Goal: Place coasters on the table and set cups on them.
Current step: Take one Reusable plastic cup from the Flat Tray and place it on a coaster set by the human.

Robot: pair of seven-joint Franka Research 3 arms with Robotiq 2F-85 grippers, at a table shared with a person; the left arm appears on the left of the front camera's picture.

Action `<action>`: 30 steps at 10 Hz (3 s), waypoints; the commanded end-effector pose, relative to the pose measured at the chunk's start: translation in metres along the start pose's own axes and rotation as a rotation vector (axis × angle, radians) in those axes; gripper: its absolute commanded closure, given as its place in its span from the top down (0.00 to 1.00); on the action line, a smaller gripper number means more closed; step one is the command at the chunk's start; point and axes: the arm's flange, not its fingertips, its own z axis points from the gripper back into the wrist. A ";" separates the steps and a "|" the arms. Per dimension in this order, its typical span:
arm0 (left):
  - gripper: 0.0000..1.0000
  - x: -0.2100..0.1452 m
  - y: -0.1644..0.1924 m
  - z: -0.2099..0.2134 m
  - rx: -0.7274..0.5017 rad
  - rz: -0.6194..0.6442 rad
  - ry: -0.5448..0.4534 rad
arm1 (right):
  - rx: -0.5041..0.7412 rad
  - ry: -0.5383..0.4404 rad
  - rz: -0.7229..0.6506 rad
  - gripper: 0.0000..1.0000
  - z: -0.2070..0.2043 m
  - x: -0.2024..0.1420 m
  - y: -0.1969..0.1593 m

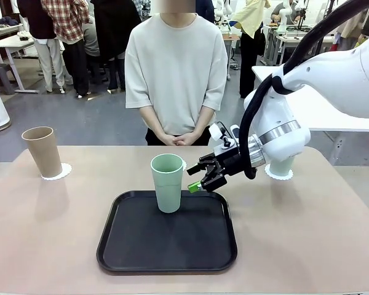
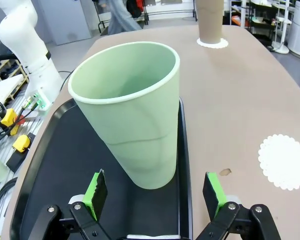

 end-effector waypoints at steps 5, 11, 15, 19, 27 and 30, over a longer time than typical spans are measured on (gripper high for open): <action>1.00 -0.002 -0.002 0.002 -0.005 0.000 -0.002 | 0.036 0.019 -0.009 1.00 -0.017 0.003 -0.006; 1.00 -0.002 -0.002 0.002 -0.005 0.000 -0.002 | 0.051 0.022 0.005 1.00 -0.030 0.007 -0.005; 1.00 -0.002 -0.002 0.002 -0.005 0.000 -0.002 | 0.061 0.019 0.004 1.00 -0.035 0.009 -0.005; 1.00 -0.002 -0.002 0.002 -0.005 0.000 -0.002 | 0.071 0.003 0.011 1.00 -0.046 0.014 -0.012; 1.00 -0.002 -0.002 0.002 -0.005 0.000 -0.002 | 0.115 -0.036 -0.018 1.00 -0.076 0.005 -0.017; 1.00 -0.002 -0.002 0.002 -0.005 0.000 -0.002 | 0.074 -0.101 -0.004 1.00 -0.081 -0.005 -0.012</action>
